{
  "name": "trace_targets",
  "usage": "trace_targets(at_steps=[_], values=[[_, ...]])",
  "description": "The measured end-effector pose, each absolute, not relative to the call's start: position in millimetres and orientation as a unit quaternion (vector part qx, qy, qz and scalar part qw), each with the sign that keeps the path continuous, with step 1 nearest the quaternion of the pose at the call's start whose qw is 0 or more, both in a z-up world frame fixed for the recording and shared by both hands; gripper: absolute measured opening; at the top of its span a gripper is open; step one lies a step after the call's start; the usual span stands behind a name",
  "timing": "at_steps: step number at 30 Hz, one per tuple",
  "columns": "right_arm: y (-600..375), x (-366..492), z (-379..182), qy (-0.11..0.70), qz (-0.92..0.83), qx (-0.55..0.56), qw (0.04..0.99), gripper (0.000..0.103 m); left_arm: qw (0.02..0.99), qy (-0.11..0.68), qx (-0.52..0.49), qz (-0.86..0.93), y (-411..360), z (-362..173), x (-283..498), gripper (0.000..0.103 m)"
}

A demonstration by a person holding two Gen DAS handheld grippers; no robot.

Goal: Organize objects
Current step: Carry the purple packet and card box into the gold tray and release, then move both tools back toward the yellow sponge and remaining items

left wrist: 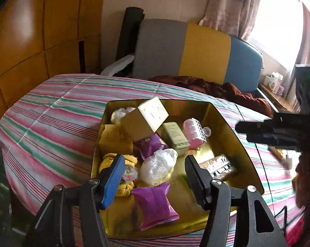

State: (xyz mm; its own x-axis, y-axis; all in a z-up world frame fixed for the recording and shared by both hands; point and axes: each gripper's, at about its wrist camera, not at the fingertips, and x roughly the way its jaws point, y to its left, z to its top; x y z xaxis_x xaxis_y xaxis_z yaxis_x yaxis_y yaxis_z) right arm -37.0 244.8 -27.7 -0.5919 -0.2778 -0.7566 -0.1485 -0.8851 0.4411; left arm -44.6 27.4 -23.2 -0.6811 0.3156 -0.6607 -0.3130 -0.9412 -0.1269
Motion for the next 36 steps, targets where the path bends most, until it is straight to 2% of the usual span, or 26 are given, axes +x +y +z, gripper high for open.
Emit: trace_targets(at_steps=[11, 21, 36], values=[[222, 0, -24, -0.173, -0.884, 0.434, 0.016, 0.059, 0.167, 0.014, -0.344, 0.924, 32, -12, -32, 0.071], [206, 20, -12, -0.097, -0.912, 0.397, -0.021, 0.059, 0.161, 0.028, -0.331, 0.929, 34, -3, -22, 0.073], [226, 35, -11, -0.101, -0.916, 0.384, -0.049, 0.059, 0.177, 0.053, -0.329, 0.926, 51, -1, -14, 0.074]])
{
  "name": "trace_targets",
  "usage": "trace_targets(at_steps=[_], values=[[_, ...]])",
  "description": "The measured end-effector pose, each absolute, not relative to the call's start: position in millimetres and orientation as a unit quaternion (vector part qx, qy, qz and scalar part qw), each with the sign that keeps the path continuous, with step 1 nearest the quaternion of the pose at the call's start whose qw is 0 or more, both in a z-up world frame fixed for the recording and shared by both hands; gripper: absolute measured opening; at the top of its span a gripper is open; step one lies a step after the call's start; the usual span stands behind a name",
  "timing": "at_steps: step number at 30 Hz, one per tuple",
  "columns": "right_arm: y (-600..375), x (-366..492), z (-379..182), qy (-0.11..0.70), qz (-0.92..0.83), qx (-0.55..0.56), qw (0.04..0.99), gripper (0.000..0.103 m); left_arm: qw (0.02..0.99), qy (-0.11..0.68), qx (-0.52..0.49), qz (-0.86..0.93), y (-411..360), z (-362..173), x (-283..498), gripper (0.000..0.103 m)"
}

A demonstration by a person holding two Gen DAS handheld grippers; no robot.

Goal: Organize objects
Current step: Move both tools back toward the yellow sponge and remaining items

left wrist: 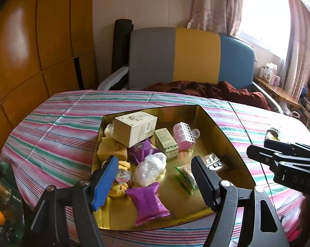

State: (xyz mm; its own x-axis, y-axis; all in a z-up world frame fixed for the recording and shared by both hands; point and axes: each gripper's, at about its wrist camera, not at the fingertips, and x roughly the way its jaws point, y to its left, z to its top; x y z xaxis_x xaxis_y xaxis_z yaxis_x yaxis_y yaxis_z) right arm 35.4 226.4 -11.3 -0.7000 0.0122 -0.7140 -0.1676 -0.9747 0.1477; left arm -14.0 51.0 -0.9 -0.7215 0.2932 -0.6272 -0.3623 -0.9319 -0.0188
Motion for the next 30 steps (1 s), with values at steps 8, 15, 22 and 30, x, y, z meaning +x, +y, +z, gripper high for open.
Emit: trace_targets(at_steps=[8, 15, 22, 30], values=[[253, 46, -20, 0.121, 0.91, -0.39, 0.07, 0.059, 0.194, 0.073, -0.332, 0.92, 69, -4, -11, 0.074], [293, 66, -26, 0.152, 0.901, -0.391, 0.109, 0.059, 0.222, 0.094, -0.334, 0.911, 93, -7, -6, 0.074], [353, 100, -34, 0.202, 0.878, -0.401, 0.165, 0.059, 0.261, 0.113, -0.339, 0.897, 118, -13, 1, 0.074], [445, 159, -28, 0.3, 0.837, -0.393, 0.235, 0.059, 0.29, 0.125, -0.345, 0.884, 141, -16, 5, 0.074]])
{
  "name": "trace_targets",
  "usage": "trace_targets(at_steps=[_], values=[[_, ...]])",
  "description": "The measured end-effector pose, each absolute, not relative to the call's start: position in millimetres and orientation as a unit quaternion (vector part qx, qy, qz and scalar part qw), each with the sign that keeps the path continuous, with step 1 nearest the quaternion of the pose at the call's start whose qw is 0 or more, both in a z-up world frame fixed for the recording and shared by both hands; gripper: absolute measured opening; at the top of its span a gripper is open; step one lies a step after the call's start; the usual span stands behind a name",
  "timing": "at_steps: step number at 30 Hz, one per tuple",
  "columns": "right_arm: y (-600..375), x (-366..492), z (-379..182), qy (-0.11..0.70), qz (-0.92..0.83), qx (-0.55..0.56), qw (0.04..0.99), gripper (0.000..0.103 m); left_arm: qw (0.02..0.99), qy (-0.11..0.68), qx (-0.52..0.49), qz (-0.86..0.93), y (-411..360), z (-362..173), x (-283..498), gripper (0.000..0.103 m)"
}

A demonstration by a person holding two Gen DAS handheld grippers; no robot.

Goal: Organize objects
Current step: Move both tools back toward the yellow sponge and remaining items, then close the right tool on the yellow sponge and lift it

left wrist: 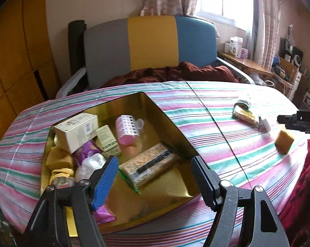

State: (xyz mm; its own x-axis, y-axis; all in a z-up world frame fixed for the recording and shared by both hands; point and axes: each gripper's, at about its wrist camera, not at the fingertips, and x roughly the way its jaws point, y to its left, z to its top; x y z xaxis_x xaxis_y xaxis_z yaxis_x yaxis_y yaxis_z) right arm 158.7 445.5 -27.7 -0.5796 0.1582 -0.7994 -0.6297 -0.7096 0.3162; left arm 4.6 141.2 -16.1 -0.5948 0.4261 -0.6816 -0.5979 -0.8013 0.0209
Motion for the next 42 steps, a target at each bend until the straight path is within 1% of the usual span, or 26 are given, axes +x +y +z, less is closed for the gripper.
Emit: trace_targets(at_steps=[7, 9, 12, 14, 18, 24, 26, 28, 29, 31, 33, 38, 42], values=[[485, 180, -34, 0.307, 0.807, -0.422, 0.276, 0.06, 0.32, 0.144, -0.349, 0.869, 166, -21, 13, 0.074], [491, 177, -38, 0.293, 0.8, -0.446, 0.274, 0.061, 0.327, 0.15, -0.349, 0.865, 172, -22, 16, 0.074], [497, 171, -45, 0.258, 0.793, -0.488, 0.257, 0.066, 0.334, 0.155, -0.352, 0.861, 179, -23, 17, 0.074], [500, 168, -49, 0.235, 0.789, -0.51, 0.251, 0.067, 0.338, 0.156, -0.353, 0.858, 182, -24, 18, 0.074], [506, 161, -60, 0.208, 0.777, -0.543, 0.24, 0.071, 0.342, 0.161, -0.359, 0.853, 189, -27, 19, 0.075], [507, 144, -77, 0.181, 0.757, -0.591, 0.214, 0.071, 0.35, 0.167, -0.366, 0.846, 200, -32, 18, 0.075], [506, 140, -85, 0.176, 0.743, -0.611, 0.21, 0.069, 0.354, 0.168, -0.368, 0.843, 206, -32, 18, 0.075], [507, 139, -92, 0.178, 0.734, -0.622, 0.206, 0.045, 0.361, 0.171, -0.366, 0.84, 214, -32, 18, 0.075], [510, 140, -93, 0.184, 0.732, -0.622, 0.208, 0.045, 0.365, 0.173, -0.364, 0.839, 220, -31, 19, 0.075], [514, 145, -91, 0.198, 0.738, -0.609, 0.213, 0.041, 0.376, 0.176, -0.36, 0.836, 230, -29, 20, 0.075], [520, 154, -85, 0.22, 0.748, -0.583, 0.228, 0.039, 0.387, 0.181, -0.354, 0.832, 243, -28, 21, 0.075], [543, 189, -68, 0.311, 0.781, -0.479, 0.254, 0.039, 0.412, 0.198, -0.341, 0.821, 279, -24, 23, 0.075], [554, 208, -59, 0.361, 0.795, -0.409, 0.265, 0.039, 0.438, 0.226, -0.33, 0.805, 324, -25, 29, 0.075]])
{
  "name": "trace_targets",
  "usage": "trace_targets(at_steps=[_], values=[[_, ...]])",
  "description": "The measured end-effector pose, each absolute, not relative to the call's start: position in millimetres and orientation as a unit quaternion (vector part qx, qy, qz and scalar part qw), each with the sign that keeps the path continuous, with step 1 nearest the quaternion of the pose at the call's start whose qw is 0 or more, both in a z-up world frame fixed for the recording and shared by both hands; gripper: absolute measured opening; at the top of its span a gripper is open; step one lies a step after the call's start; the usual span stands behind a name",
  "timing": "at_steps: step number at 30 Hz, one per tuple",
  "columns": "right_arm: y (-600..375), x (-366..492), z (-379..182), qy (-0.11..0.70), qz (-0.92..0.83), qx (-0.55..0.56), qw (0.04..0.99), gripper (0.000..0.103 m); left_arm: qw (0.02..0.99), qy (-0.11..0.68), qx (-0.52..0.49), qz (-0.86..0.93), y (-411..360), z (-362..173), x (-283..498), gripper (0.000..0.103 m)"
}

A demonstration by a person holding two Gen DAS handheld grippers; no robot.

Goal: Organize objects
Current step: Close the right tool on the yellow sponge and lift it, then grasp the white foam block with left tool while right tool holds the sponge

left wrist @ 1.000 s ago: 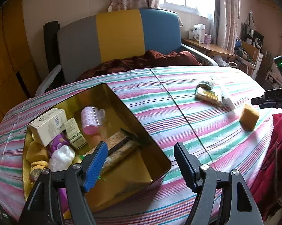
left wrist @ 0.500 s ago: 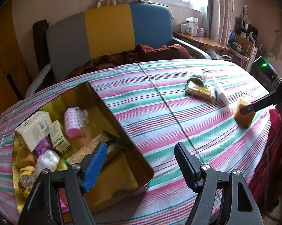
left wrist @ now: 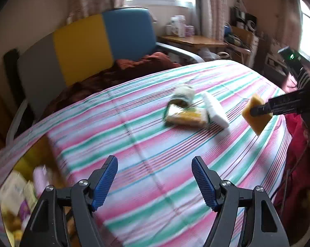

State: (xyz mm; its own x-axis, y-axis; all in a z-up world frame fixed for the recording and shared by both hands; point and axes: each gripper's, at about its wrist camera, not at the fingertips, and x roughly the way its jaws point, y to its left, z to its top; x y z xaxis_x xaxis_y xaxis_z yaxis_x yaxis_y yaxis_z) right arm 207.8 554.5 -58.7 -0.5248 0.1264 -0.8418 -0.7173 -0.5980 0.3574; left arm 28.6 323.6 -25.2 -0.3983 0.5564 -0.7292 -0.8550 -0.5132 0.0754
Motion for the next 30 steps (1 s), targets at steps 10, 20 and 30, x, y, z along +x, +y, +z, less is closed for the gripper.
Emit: trace_targets(at_steps=[10, 20, 30], values=[[574, 241, -49, 0.45, 0.804, -0.281, 0.269, 0.039, 0.5, 0.274, -0.307, 0.762, 432, -30, 42, 0.076], [580, 252, -49, 0.471, 0.809, -0.248, 0.251, 0.039, 0.507, 0.358, -0.293, 0.727, 522, -60, 58, 0.087], [579, 252, -51, 0.473, 0.811, -0.242, 0.245, 0.039, 0.51, 0.381, -0.298, 0.711, 547, -89, 57, 0.055]])
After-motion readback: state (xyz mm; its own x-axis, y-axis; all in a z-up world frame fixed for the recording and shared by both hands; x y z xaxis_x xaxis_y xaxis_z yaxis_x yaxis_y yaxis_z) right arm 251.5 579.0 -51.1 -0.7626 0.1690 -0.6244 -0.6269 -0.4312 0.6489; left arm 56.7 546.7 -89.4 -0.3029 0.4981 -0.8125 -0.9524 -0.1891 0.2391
